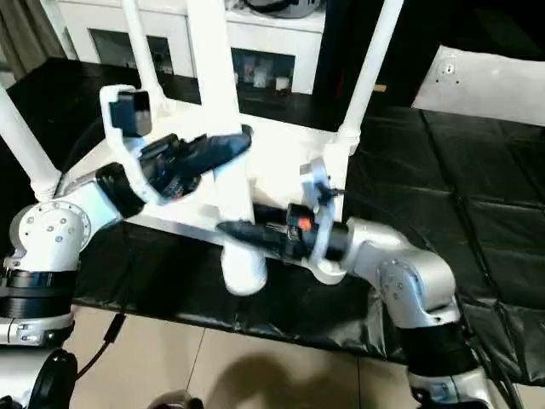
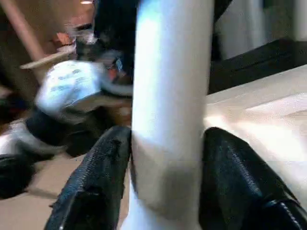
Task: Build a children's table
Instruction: Move to table
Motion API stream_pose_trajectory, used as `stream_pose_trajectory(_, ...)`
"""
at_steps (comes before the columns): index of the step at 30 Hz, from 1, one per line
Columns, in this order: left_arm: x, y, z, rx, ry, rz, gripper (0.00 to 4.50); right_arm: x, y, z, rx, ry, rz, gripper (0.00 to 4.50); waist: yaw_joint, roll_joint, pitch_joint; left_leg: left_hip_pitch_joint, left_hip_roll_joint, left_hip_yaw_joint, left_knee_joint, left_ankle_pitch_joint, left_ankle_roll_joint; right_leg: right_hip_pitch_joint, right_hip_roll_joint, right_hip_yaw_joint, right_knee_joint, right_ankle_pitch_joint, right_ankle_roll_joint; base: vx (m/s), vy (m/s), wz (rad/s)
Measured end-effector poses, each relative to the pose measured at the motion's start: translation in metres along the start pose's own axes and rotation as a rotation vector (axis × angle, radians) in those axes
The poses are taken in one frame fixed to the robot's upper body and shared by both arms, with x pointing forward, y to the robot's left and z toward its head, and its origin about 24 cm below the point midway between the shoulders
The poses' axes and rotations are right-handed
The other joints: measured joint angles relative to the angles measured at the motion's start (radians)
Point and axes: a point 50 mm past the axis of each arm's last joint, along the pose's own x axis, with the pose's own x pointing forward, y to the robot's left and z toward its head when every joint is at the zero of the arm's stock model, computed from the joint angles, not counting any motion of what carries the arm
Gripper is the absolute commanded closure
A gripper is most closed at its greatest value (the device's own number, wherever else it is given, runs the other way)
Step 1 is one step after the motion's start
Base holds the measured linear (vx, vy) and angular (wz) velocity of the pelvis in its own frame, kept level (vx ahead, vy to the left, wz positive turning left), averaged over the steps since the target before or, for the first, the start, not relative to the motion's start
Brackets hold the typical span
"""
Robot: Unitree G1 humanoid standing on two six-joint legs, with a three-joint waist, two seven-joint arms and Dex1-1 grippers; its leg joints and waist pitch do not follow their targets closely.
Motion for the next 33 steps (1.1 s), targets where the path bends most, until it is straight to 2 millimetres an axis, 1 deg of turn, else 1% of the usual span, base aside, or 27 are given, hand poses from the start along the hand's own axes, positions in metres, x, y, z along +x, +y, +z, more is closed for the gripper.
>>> stream_pose_trajectory(2, -0.001, 0.003, 0.002, 0.022, -0.013, 0.057, 2.68, -0.001, -0.004, 0.003, -0.029, -0.014, -0.049, 1.39, -0.001, 0.000, 0.000, 0.000, 0.000, 0.000, 0.000, 0.000, 0.000, 0.000, 0.000, 0.000, 0.000, 0.000, 0.000, 0.000, 0.000, 0.00)
stream_pose_trajectory(3, -0.002, 0.005, 0.003, 0.032, -0.016, 0.087, 2.68, 0.000, -0.006, 0.004, -0.049, -0.018, -0.079, 1.39, -0.001, 0.000, 0.000, 0.000, 0.000, 0.000, 0.000, 0.000, 0.000, 0.000, 0.000, 0.000, 0.000, 0.000, 0.000, 0.000, 0.000, 0.00)
stream_pose_trajectory(4, -0.003, 0.006, 0.005, 0.057, -0.008, 0.131, 2.68, 0.001, -0.008, 0.006, -0.078, -0.025, -0.129, 1.33, -0.002, -0.001, 0.000, -0.001, 0.001, 0.000, 0.000, 0.000, 0.000, -0.001, 0.000, 0.000, 0.000, 0.000, 0.000, 0.000, 0.000, 0.00)
stream_pose_trajectory(6, -0.003, 0.007, 0.008, 0.109, 0.003, 0.198, 2.68, 0.002, -0.013, 0.011, -0.129, -0.039, -0.218, 1.07, -0.002, -0.001, 0.000, -0.002, 0.001, 0.001, 0.000, 0.000, 0.000, -0.002, 0.000, 0.000, 0.000, 0.000, 0.000, 0.000, 0.000, 0.00)
stream_pose_trajectory(7, -0.003, 0.007, 0.010, 0.128, 0.005, 0.220, 2.68, 0.002, -0.014, 0.013, -0.142, -0.042, -0.245, 1.07, -0.002, -0.001, 0.000, -0.002, 0.001, 0.001, 0.000, 0.000, 0.000, -0.002, 0.000, 0.000, 0.000, 0.000, 0.000, 0.000, 0.000, 0.00)
stream_pose_trajectory(9, -0.003, 0.007, 0.012, 0.157, 0.008, 0.262, 2.68, 0.003, -0.016, 0.014, -0.149, -0.059, -0.291, 0.85, -0.002, -0.001, 0.000, -0.002, 0.001, 0.001, 0.000, 0.000, 0.000, -0.002, 0.000, 0.000, 0.000, 0.000, 0.000, 0.000, 0.000, 0.00)
stream_pose_trajectory(10, -0.003, 0.007, 0.012, 0.173, 0.011, 0.289, 2.68, 0.005, -0.016, 0.014, -0.153, -0.059, -0.314, 0.85, -0.002, -0.001, 0.000, -0.002, 0.001, 0.001, 0.000, 0.000, 0.000, -0.002, 0.000, 0.000, 0.000, 0.000, 0.000, 0.000, 0.000, 0.00)
stream_pose_trajectory(11, -0.002, 0.007, 0.012, 0.197, 0.022, 0.323, 2.68, 0.007, -0.015, 0.014, -0.160, -0.051, -0.341, 0.59, -0.002, -0.001, 0.000, -0.002, 0.001, 0.001, 0.000, 0.000, 0.000, -0.002, 0.000, 0.000, 0.000, 0.000, 0.000, 0.000, 0.000, 0.00)
stream_pose_trajectory(12, 0.000, 0.007, 0.012, 0.228, 0.037, 0.352, 2.68, 0.010, -0.014, 0.014, -0.172, -0.039, -0.356, 0.59, -0.002, -0.001, 0.000, -0.002, 0.001, 0.001, 0.000, 0.000, 0.000, -0.002, 0.000, 0.000, -0.001, 0.000, 0.000, 0.000, 0.000, 0.00)
stream_pose_trajectory(14, 0.004, 0.005, 0.011, 0.299, 0.058, 0.409, 2.68, 0.019, -0.008, 0.012, -0.195, -0.024, -0.378, 0.36, -0.002, -0.001, 0.000, -0.002, 0.001, 0.001, 0.000, 0.000, 0.000, -0.002, 0.001, 0.000, -0.001, 0.000, 0.000, 0.000, 0.000, 0.00)
stream_pose_trajectory(15, 0.006, 0.004, 0.010, 0.315, 0.060, 0.426, 2.68, 0.024, -0.006, 0.011, -0.200, -0.026, -0.389, 0.36, -0.003, -0.001, 0.001, -0.002, 0.001, 0.001, 0.000, 0.000, 0.000, -0.002, 0.001, 0.000, -0.001, 0.000, 0.000, 0.000, 0.000, 0.00)
stream_pose_trajectory(18, 0.014, -0.001, 0.005, 0.363, 0.071, 0.459, 2.68, 0.038, -0.002, 0.004, -0.212, -0.012, -0.418, 0.04, -0.003, -0.001, 0.001, -0.002, 0.001, 0.002, -0.001, 0.000, 0.000, -0.002, 0.000, 0.000, -0.001, 0.000, 0.000, 0.000, 0.000, 0.00)
stream_pose_trajectory(23, 0.016, -0.002, 0.002, 0.369, 0.052, 0.514, 2.68, 0.048, 0.000, 0.000, -0.208, -0.021, -0.455, 0.04, -0.004, -0.004, 0.001, -0.002, 0.001, 0.003, -0.001, 0.000, 0.000, -0.003, 0.000, 0.001, -0.001, 0.000, 0.000, 0.000, 0.000, 0.00)
stream_pose_trajectory(27, 0.020, -0.006, 0.003, 0.389, 0.045, 0.512, 2.68, 0.055, 0.004, -0.003, -0.183, -0.026, -0.455, 0.04, -0.003, -0.005, 0.002, -0.002, 0.001, 0.003, -0.002, 0.000, 0.000, -0.003, 0.000, 0.001, -0.001, 0.000, 0.001, 0.000, 0.000, 0.00)
stream_pose_trajectory(28, 0.021, -0.007, 0.003, 0.392, 0.042, 0.511, 2.68, 0.056, 0.004, -0.004, -0.176, -0.023, -0.459, 0.20, -0.003, -0.006, 0.001, -0.002, 0.001, 0.003, -0.002, 0.000, 0.000, -0.003, 0.000, 0.001, -0.002, 0.000, 0.001, 0.000, 0.000, 0.00)
stream_pose_trajectory(29, 0.022, -0.008, 0.002, 0.396, 0.044, 0.508, 2.68, 0.057, 0.005, -0.005, -0.166, -0.025, -0.460, 0.30, -0.003, -0.006, 0.001, -0.002, 0.001, 0.004, -0.002, 0.000, 0.000, -0.003, 0.000, 0.001, -0.002, 0.000, 0.001, 0.000, 0.000, 0.00)
stream_pose_trajectory(30, 0.023, -0.009, 0.002, 0.397, 0.046, 0.503, 2.68, 0.058, 0.005, -0.006, -0.161, -0.026, -0.462, 0.30, -0.003, -0.006, 0.001, -0.002, 0.001, 0.004, -0.002, 0.000, 0.000, -0.003, 0.000, 0.001, -0.002, 0.000, 0.001, 0.000, 0.000, 0.00)
stream_pose_trajectory(32, 0.025, -0.011, 0.001, 0.401, 0.048, 0.493, 2.68, 0.059, 0.006, -0.007, -0.151, -0.028, -0.459, 0.55, -0.004, -0.006, 0.001, -0.002, 0.001, 0.004, -0.003, 0.000, 0.000, -0.003, 0.000, 0.001, -0.002, 0.000, 0.001, 0.000, 0.000, 0.00)
stream_pose_trajectory(33, 0.026, -0.013, 0.001, 0.405, 0.049, 0.486, 2.68, 0.059, 0.005, -0.008, -0.145, -0.026, -0.459, 0.55, -0.004, -0.006, 0.001, -0.002, 0.001, 0.004, -0.003, 0.000, 0.000, -0.003, 0.000, 0.001, -0.002, 0.000, 0.001, 0.000, 0.000, 0.00)
